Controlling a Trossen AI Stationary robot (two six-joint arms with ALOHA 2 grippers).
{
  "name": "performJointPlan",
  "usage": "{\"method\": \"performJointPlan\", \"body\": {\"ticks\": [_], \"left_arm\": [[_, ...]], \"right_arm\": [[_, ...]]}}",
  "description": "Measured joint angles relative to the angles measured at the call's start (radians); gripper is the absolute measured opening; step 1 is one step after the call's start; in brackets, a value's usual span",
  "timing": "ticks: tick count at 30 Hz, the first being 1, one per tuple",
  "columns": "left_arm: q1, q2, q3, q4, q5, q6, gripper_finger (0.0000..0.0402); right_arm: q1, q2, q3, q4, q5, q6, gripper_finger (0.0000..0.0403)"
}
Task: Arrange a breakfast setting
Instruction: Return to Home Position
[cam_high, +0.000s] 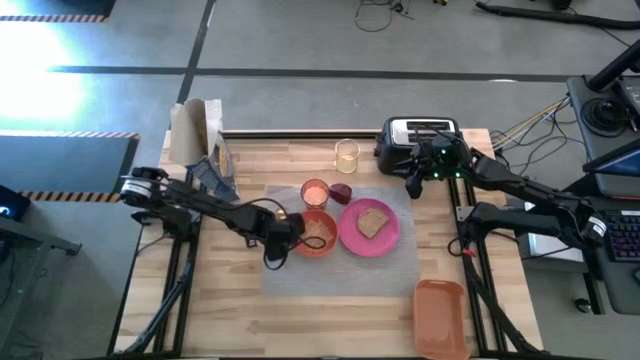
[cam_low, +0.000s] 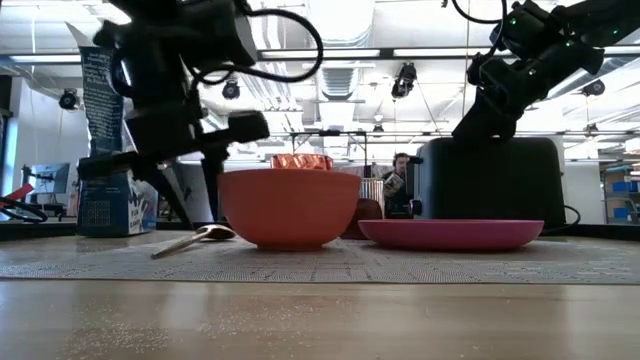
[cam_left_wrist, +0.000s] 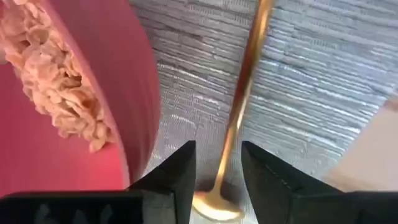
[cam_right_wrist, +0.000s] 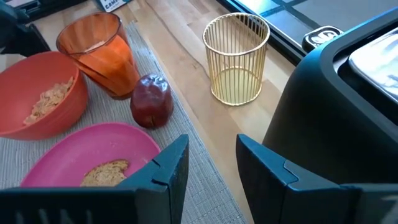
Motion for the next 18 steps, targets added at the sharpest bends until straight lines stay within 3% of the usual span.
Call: {"method": "performJointPlan", "body": {"ticks": [7,13,18], "left_arm": [[-0.041,-0.065,0.0,-0.098,-0.005,-0.079,0.0102],[-0.039,-0.196,0.0,-0.123,0.082,-0.403,0.008],[-0.039,-0.323,0.0,-0.123,0.097,-0.634,0.0076]], "right_arm": [[0.0,0.0,0.0,0.0,0.0,0.001,0.0123],[0.0,0.0,0.0,0.0,0.0,0.0,0.0123],[0.0,0.0,0.0,0.0,0.0,0.001,0.0123]]}}
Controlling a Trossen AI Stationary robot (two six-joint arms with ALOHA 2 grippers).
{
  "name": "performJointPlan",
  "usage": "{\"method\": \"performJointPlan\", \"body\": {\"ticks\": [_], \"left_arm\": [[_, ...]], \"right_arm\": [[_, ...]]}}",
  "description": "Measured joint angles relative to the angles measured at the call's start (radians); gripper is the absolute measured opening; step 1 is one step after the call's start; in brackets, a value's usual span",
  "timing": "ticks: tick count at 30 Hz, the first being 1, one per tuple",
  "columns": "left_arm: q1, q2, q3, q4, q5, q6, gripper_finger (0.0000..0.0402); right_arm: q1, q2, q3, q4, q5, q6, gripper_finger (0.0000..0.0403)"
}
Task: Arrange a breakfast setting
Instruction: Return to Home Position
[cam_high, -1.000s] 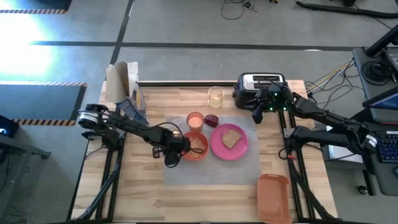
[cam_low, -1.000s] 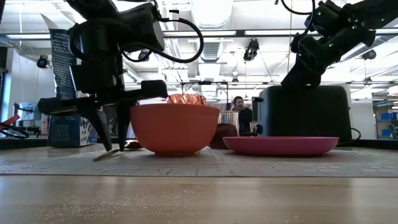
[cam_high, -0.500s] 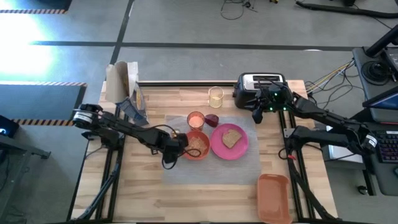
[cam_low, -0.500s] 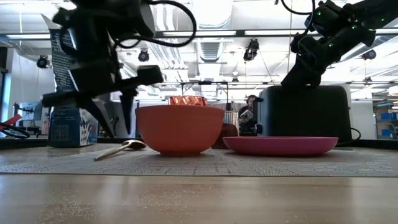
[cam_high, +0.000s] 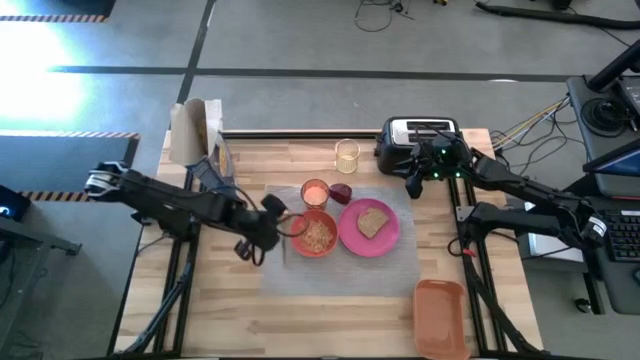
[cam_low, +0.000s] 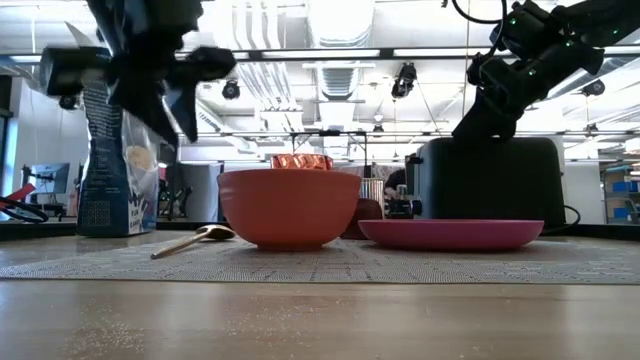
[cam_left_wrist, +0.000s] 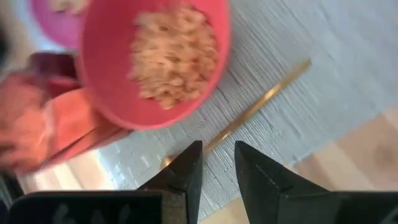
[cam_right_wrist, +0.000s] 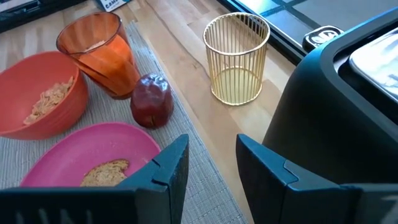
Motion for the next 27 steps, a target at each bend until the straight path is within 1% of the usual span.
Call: {"method": "performJointPlan", "body": {"ticks": [5,7,10,13,16,21,24,27], "left_arm": [[0.0,-0.085,-0.023,0.023,0.002,-0.143,0.0075],[0.0,-0.099,-0.059,0.058,0.019,-0.172,0.0075],[0.0,-0.11,-0.149,0.171,0.029,-0.253,0.0075],[0.0,-0.111,-0.241,0.331,0.029,-0.448,0.0075],[0.0,-0.112,-0.291,0.423,0.004,-0.621,0.0075],[0.0,-0.113,-0.303,0.424,-0.061,-0.806,0.0075],[0.0,-0.101,-0.307,0.424,-0.069,-0.916,0.0075],[0.0,-0.081,-0.307,0.425,-0.084,-1.057,0.0075]], "right_arm": [[0.0,0.0,0.0,0.0,0.0,0.0,0.0123],[0.0,0.0,0.0,-0.001,0.0,0.0,0.0123],[0.0,0.0,0.0,-0.001,0.0,0.0,0.0123],[0.0,0.0,0.0,0.0,0.005,0.0,0.0123],[0.0,0.0,0.0,-0.001,0.017,0.0,0.0123],[0.0,0.0,0.0,-0.001,0.02,-0.001,0.0123],[0.0,0.0,0.0,-0.001,0.022,0.0,0.0123],[0.0,0.0,0.0,-0.001,0.024,0.0,0.0123]]}}
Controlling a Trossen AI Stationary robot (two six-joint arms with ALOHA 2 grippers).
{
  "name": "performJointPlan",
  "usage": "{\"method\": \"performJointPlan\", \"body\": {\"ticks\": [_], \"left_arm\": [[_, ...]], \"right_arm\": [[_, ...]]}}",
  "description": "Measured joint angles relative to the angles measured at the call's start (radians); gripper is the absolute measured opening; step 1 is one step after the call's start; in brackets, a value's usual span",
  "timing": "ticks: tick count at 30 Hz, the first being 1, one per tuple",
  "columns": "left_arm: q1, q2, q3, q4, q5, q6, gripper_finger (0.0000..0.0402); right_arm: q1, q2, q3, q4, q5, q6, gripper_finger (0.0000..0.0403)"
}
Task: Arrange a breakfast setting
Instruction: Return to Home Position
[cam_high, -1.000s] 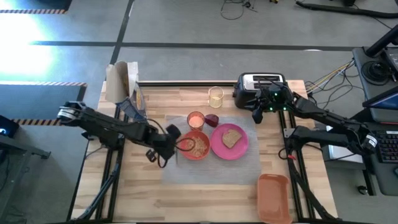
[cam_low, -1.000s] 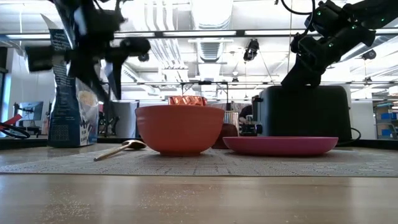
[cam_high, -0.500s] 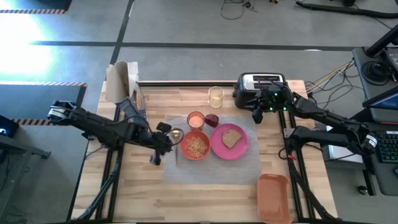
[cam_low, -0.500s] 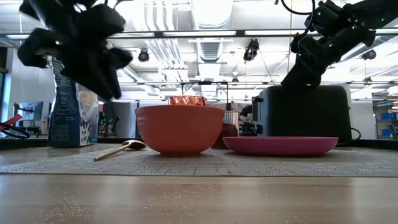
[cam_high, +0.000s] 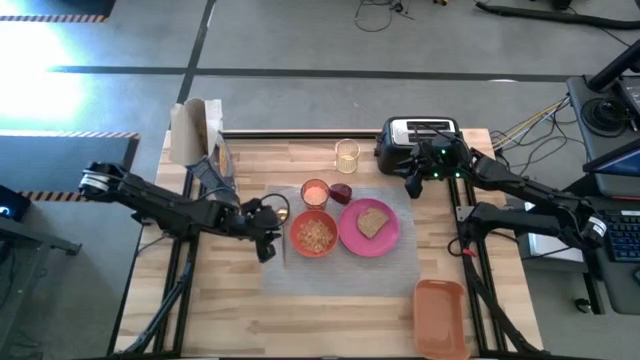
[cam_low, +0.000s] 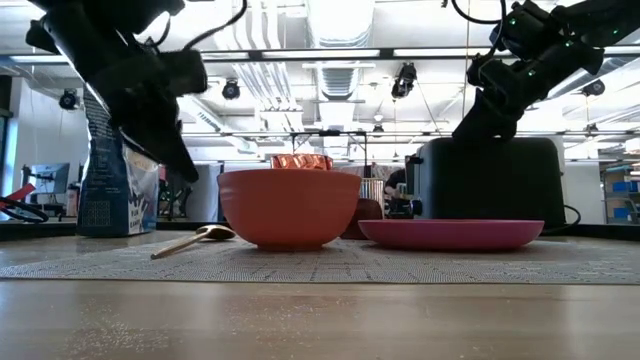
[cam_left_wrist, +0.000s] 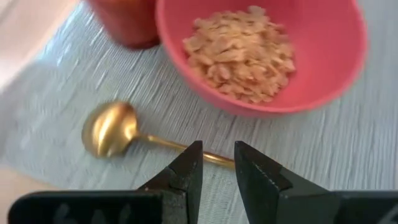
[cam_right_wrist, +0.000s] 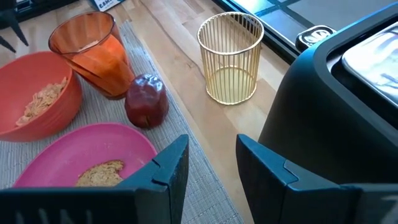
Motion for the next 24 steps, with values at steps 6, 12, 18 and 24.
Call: {"method": "performJointPlan", "body": {"ticks": [6,12,18,24], "left_arm": [[0.009,0.041,0.012,-0.003,-0.022,-0.282,0.0075],[0.01,0.071,0.035,-0.017,-0.037,-0.435,0.0075],[0.003,0.01,0.035,0.004,-0.123,-0.409,0.0075],[0.003,-0.12,0.008,0.003,-0.171,-0.337,0.0075]], "right_arm": [[0.0,0.0,0.0,0.0,0.0,0.0,0.0123],[0.0,0.0,0.0,0.0,0.0,0.0,0.0123],[0.0,0.0,0.0,0.0,0.0,0.0,0.0123],[0.0,0.0,0.0,0.0,0.0,0.0,0.0123]]}}
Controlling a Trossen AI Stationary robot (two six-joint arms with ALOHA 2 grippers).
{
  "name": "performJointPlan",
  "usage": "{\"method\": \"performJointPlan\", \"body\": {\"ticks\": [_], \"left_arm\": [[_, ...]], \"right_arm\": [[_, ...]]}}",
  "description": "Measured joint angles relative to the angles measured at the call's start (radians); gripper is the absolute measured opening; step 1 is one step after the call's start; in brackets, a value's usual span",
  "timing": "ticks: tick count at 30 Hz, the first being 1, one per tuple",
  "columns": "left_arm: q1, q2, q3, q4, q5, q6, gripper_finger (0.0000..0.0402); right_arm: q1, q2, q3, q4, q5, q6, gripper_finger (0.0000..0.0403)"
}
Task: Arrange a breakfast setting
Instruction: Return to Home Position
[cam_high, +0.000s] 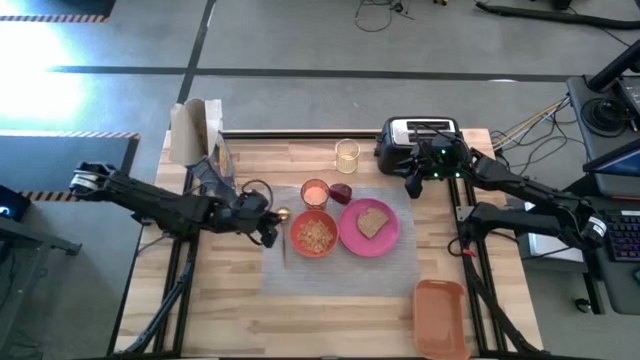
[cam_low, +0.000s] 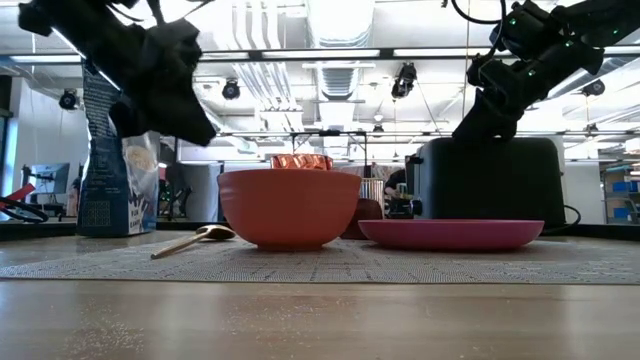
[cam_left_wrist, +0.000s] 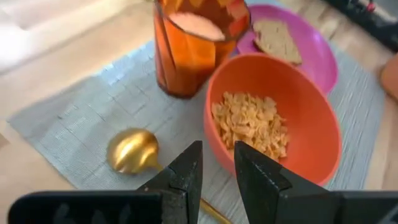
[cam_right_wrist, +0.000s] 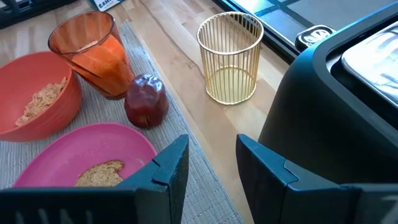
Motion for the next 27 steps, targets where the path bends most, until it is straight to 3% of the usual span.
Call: {"method": "performJointPlan", "body": {"ticks": [9,17,27], "left_arm": [[0.0,-0.194,-0.115,0.036,-0.078,0.008,0.0075],[0.0,-0.288,-0.306,0.382,-0.099,0.063,0.0075],[0.0,-0.285,-0.504,0.74,-0.094,0.065,0.0075]], "right_arm": [[0.0,0.0,0.0,0.0,0.0,0.0,0.0123],[0.0,0.0,0.0,0.0,0.0,0.0,0.0123],[0.0,0.0,0.0,0.0,0.0,0.0,0.0123]]}}
